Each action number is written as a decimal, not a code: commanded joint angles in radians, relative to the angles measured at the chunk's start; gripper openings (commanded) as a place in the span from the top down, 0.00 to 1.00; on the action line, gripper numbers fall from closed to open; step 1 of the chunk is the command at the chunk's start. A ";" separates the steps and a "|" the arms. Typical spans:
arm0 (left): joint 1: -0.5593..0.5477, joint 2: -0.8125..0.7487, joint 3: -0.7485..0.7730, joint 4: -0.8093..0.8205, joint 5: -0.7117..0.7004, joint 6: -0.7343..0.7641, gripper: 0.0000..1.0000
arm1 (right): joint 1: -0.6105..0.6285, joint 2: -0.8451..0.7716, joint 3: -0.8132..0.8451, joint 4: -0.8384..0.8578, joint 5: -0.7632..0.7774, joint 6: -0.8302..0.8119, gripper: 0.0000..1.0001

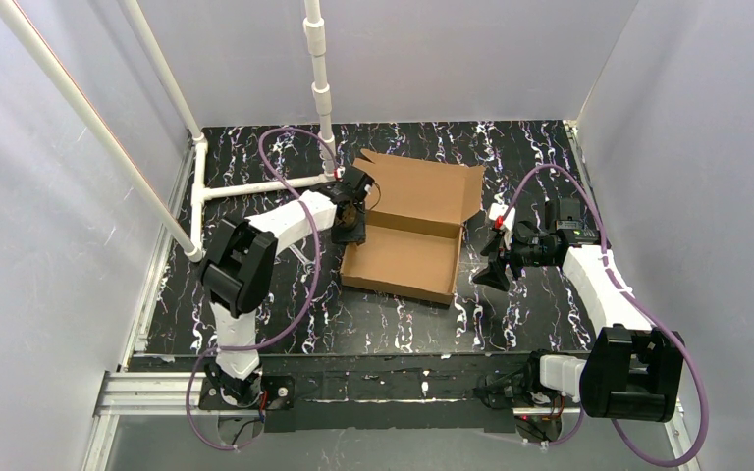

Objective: Fold the paper box

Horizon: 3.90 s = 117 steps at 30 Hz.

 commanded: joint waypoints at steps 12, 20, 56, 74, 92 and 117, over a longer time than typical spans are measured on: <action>-0.070 -0.096 -0.096 0.016 -0.131 -0.086 1.00 | -0.007 0.022 0.011 -0.014 -0.022 -0.006 0.21; -0.079 -0.185 -0.157 0.049 -0.084 -0.112 0.59 | -0.011 0.015 0.009 0.035 -0.011 0.066 0.20; 0.110 -0.985 -0.642 -0.037 0.071 -0.274 0.02 | 0.319 0.173 0.029 0.627 0.821 1.079 0.03; 0.110 -1.094 -0.659 -0.086 0.048 -0.262 0.02 | 0.356 0.272 0.013 0.787 0.983 1.102 0.78; 0.111 -0.974 -0.546 -0.112 -0.122 -0.043 0.02 | 0.201 0.201 -0.022 0.807 0.975 1.070 0.94; 0.504 -0.712 -0.437 0.062 -0.074 0.201 0.02 | -0.039 0.079 0.017 0.423 0.046 0.525 0.02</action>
